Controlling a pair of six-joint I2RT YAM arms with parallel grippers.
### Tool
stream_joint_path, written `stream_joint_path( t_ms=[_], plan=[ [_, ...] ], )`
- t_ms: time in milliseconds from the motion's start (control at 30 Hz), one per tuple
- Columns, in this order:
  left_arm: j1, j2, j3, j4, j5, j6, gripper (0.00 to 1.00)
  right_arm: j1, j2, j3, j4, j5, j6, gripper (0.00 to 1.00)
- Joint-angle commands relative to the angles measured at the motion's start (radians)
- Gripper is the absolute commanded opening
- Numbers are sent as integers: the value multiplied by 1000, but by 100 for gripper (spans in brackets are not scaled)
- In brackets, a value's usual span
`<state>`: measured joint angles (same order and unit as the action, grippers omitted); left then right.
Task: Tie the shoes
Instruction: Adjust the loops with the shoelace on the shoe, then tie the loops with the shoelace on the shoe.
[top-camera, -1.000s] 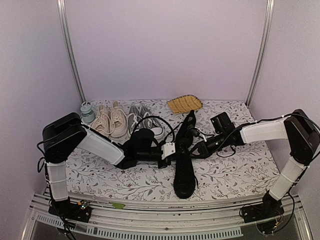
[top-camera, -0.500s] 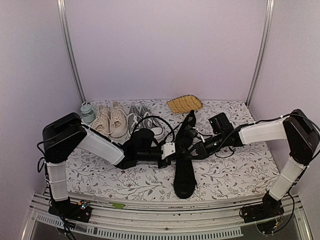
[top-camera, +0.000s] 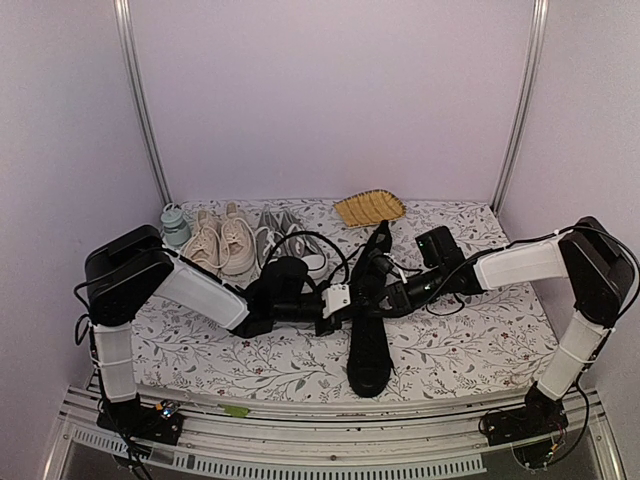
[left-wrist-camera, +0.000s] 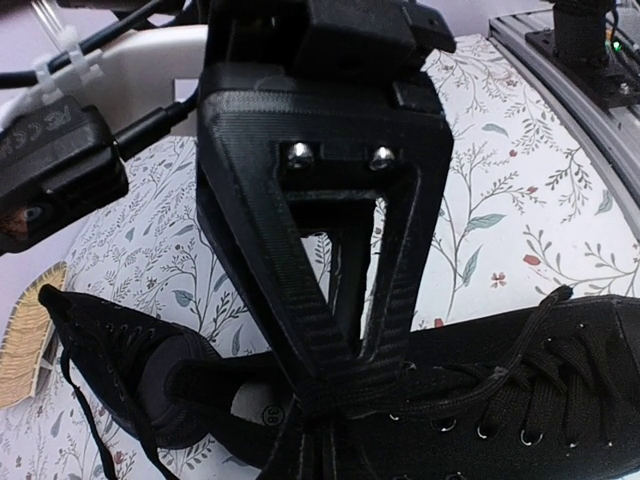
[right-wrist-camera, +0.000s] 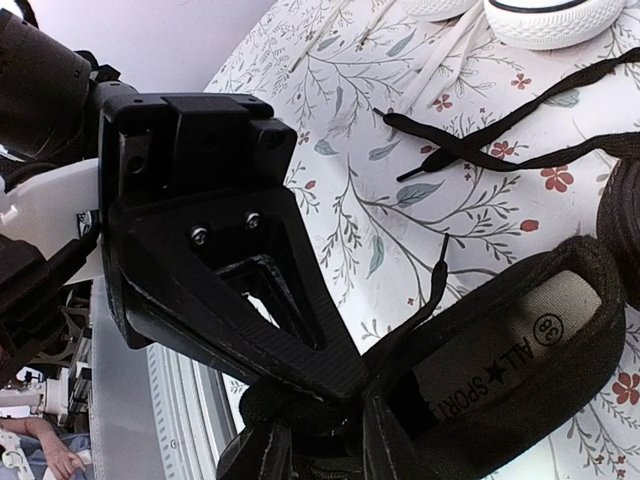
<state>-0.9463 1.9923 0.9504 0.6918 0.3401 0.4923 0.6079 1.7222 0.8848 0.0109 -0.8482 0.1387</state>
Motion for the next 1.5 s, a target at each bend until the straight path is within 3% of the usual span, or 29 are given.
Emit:
stream_joint_path(
  t_ms=[0,200,733,767,900,1000,1300,1467],
  plan=[
    [6,14,5,28,17,-4,0,4,21,22,58,-13,21,25],
    [7,10,2,26,13,-4,0,4,-17,17,11,38,7,1],
    [7,-10,-23,20,0,3,0,-14,-69,26,-147,130,-60,1],
    [7,-15,-23,14,-1,4,4,-14,-64,30,-148,125,-65,1],
    [9,-79,-33,-36,2,36,37,-14,-48,41,-152,101,-68,1],
    [10,-115,-59,-69,2,71,45,-14,-52,45,-158,101,-74,1],
    [7,-121,-53,-111,-19,84,41,-14,-50,57,-166,97,-79,2],
    [6,-100,-39,-115,-57,86,27,-14,-53,57,-170,97,-79,2]
  ],
)
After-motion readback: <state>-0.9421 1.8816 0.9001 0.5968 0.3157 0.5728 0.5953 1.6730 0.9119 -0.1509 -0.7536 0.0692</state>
